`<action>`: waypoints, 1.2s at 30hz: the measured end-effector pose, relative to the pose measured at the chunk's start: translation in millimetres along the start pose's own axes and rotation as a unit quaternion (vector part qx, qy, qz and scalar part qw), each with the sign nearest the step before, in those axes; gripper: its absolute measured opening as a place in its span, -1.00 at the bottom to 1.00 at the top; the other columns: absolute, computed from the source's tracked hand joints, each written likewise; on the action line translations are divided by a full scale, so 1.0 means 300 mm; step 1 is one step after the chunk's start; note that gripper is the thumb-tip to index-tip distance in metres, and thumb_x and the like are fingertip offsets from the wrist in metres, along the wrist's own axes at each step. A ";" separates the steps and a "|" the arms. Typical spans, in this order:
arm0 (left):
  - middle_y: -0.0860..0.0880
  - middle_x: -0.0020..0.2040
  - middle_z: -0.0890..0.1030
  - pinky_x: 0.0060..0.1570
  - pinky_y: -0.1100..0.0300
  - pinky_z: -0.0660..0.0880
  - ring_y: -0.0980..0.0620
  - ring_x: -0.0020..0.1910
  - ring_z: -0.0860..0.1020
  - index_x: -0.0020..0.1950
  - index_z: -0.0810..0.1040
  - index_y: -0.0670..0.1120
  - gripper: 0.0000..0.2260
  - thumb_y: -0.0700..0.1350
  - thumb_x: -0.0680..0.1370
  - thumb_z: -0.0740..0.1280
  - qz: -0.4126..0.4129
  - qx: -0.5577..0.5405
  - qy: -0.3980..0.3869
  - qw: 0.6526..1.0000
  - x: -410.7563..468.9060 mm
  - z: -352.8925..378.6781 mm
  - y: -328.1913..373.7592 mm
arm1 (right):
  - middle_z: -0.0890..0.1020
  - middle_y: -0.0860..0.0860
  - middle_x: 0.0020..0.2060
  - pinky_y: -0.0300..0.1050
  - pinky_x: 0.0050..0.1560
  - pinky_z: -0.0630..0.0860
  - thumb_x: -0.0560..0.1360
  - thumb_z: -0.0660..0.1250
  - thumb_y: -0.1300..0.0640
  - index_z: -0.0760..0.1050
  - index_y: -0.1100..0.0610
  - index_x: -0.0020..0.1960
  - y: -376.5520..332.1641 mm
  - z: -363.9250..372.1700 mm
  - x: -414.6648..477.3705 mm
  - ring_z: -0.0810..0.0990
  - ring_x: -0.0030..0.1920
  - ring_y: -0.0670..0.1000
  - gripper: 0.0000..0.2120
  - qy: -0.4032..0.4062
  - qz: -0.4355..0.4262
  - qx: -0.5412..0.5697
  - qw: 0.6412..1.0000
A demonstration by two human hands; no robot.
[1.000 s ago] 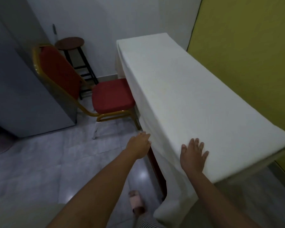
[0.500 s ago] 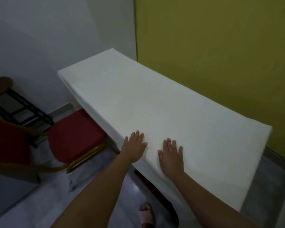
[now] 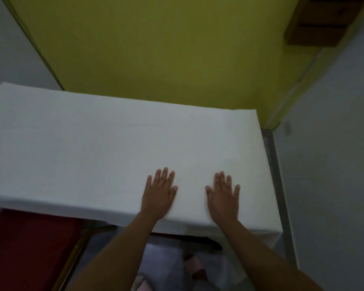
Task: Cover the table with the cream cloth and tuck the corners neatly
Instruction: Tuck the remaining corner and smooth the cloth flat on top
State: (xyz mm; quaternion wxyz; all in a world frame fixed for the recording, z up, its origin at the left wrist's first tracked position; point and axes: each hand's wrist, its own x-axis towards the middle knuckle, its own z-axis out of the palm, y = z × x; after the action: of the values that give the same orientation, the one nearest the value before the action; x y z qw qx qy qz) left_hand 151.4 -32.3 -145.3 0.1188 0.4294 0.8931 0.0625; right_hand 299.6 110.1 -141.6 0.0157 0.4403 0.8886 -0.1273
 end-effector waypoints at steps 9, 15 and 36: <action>-0.05 0.58 0.00 0.48 -0.08 -0.14 -0.06 0.56 -0.04 0.56 0.03 -0.02 -0.46 0.13 0.61 -0.18 0.017 -0.007 0.012 1.000 0.000 0.002 -0.012 | 0.12 0.15 0.52 0.21 0.47 -0.07 0.62 0.00 -0.03 0.07 0.23 0.52 0.083 0.032 -0.245 0.04 0.52 0.18 -0.45 0.060 0.241 0.041 0.968; -0.06 0.58 -0.06 0.48 0.02 -0.24 -0.01 0.56 -0.10 0.57 -0.05 -0.05 -0.33 0.18 0.51 -0.34 0.100 0.003 -0.004 0.995 0.026 -0.006 -0.105 | 0.08 0.10 0.53 0.21 0.46 -0.14 0.64 -0.03 0.01 0.05 0.21 0.53 -0.027 0.002 -0.149 -0.02 0.53 0.16 -0.49 0.059 0.228 0.045 0.971; 0.00 0.58 -0.04 0.44 0.11 -0.29 0.05 0.56 -0.10 0.57 -0.04 -0.03 -0.32 0.18 0.49 -0.35 -0.078 -0.013 0.042 0.996 -0.085 -0.247 -1.212 | -0.02 0.05 0.55 0.19 0.46 -0.23 0.56 -0.30 -0.13 -0.07 0.15 0.55 -1.194 0.266 -0.022 -0.12 0.54 0.09 -0.37 -0.041 -0.112 -0.023 0.993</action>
State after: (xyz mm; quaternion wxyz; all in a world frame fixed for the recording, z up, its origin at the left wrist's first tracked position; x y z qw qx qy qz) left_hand -126.4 -279.7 -147.6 0.0916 0.3540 0.9271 0.0824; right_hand 15.1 -122.0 -141.8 0.0481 0.3320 0.9336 -0.1256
